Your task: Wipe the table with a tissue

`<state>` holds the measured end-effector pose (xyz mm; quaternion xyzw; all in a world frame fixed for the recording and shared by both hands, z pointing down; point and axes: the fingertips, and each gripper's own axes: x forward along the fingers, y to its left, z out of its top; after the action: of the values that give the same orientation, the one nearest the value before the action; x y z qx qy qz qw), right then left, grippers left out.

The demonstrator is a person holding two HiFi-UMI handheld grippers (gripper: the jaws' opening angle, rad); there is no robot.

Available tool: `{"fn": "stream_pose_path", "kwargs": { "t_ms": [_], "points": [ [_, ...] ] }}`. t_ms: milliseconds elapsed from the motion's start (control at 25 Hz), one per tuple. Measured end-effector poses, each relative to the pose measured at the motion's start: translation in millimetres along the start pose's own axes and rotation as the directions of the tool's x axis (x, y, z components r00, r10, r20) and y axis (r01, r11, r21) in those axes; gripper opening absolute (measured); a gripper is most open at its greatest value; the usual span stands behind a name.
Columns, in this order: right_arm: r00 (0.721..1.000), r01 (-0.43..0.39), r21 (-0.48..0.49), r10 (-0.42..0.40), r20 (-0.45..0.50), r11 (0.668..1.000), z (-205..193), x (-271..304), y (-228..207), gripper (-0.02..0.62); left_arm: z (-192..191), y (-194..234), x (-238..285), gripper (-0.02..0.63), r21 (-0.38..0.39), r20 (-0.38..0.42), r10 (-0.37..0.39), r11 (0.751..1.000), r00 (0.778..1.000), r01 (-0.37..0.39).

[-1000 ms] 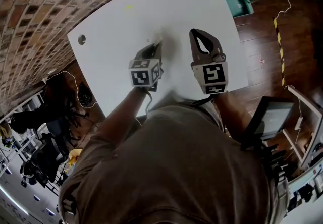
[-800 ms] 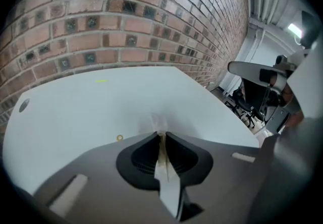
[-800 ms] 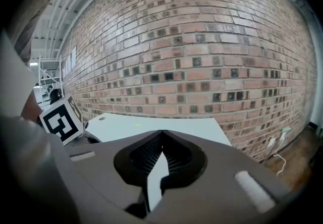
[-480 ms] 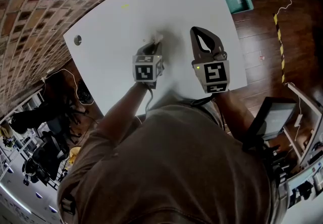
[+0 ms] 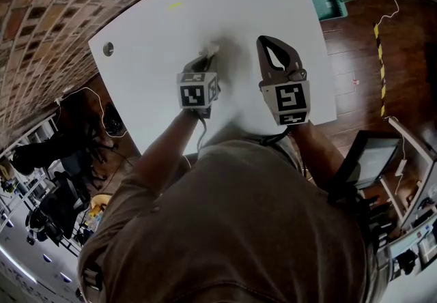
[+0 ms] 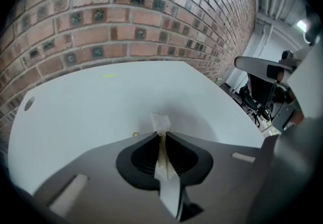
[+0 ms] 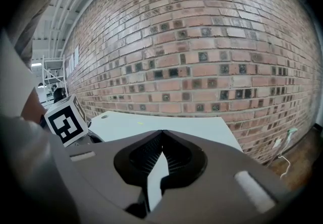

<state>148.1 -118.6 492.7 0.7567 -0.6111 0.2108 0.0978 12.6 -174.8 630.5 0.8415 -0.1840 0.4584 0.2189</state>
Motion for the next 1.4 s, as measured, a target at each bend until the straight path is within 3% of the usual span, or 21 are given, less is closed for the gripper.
{"fn": "stream_pose_path", "kwargs": {
  "t_ms": [840,1400],
  "points": [
    [1.000,-0.022,-0.025,0.021,-0.002,0.999,8,5,24,0.014,-10,36,-13,0.031,-0.068,0.009,0.043,0.997,0.999,-0.042],
    [0.999,-0.043,-0.039,0.043,-0.011,0.998,8,9,35,0.014,-14,78,-28,0.031,-0.146,0.021,0.118,0.983,0.993,-0.114]
  ]
}}
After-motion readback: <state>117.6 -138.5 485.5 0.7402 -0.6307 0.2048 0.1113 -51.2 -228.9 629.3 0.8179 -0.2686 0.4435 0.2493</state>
